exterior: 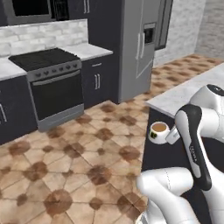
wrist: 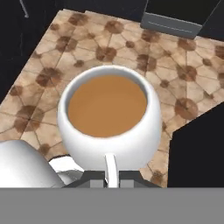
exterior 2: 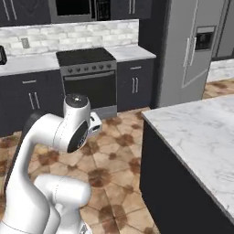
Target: Pick up the brewed coffee from the coffee machine and place it next to the breakfast plate on the dining counter.
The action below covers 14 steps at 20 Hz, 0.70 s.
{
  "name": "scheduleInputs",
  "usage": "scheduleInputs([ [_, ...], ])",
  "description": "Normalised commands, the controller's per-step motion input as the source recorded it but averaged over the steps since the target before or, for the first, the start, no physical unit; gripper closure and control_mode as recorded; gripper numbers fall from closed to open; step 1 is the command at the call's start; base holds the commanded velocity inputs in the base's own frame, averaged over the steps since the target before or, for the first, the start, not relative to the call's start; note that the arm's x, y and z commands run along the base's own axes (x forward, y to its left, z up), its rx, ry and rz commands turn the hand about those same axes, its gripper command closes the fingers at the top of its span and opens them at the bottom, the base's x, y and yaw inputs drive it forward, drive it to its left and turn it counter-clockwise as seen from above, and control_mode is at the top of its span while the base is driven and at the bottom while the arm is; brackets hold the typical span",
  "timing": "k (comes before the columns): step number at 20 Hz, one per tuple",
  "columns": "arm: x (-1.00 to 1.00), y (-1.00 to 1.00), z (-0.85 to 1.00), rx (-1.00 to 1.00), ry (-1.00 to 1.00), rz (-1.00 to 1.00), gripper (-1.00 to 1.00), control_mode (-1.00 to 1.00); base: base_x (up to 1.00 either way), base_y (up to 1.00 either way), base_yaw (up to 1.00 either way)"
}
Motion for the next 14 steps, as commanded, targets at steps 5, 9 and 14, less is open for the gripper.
scheduleInputs([
  [5,0.0,0.0,0.0,0.0,0.0,0.0,1.0,1.0,-0.75,0.0,-0.76],
  [9,0.0,0.0,0.0,0.0,0.0,0.0,1.0,1.0,-0.35,-0.13,-0.76],
  [14,0.0,0.0,0.0,0.0,0.0,0.0,1.0,1.0,0.0,-0.55,-0.68],
])
